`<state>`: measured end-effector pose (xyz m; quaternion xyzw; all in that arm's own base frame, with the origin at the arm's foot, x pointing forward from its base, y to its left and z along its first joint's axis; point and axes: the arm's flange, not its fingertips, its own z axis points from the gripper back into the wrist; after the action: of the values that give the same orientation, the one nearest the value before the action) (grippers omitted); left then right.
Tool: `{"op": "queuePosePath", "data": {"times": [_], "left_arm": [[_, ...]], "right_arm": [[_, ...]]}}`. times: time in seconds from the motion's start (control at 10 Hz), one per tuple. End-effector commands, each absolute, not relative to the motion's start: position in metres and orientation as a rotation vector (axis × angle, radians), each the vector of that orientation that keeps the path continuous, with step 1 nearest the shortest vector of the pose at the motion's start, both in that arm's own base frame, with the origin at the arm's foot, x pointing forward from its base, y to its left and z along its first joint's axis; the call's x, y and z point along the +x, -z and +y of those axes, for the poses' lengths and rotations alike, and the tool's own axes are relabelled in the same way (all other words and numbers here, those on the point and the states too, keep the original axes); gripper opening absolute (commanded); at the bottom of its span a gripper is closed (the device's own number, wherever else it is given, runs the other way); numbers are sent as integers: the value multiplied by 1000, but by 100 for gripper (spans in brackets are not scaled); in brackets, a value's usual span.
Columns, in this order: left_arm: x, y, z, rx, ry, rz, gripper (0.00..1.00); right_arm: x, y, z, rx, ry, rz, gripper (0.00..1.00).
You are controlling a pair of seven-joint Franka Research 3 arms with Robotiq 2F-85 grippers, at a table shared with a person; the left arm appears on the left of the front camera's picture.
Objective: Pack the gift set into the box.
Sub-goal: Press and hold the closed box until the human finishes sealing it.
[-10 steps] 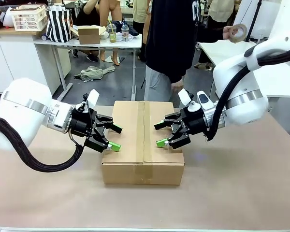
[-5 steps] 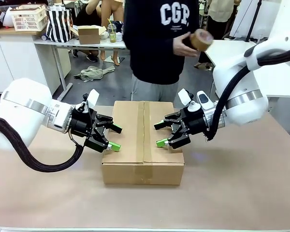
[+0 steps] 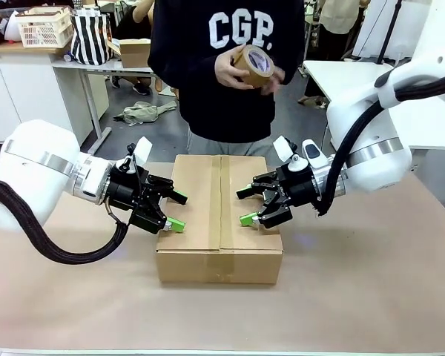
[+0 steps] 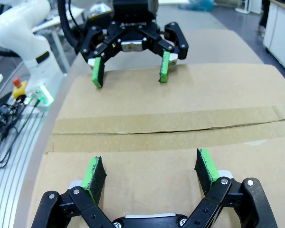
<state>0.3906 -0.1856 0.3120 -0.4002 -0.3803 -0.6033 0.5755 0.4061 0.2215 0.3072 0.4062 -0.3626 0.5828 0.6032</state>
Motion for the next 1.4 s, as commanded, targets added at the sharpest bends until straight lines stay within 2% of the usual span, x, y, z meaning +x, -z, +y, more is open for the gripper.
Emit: {"op": "queuePosePath", "data": {"times": [0.0, 1.3], "left_arm": [[389, -309, -183, -943, 1405, -887, 100], [389, -309, -183, -943, 1405, -887, 100]], "right_arm": [[405, -303, 221, 931, -1350, -831, 100], [405, -303, 221, 931, -1350, -831, 100]]}}
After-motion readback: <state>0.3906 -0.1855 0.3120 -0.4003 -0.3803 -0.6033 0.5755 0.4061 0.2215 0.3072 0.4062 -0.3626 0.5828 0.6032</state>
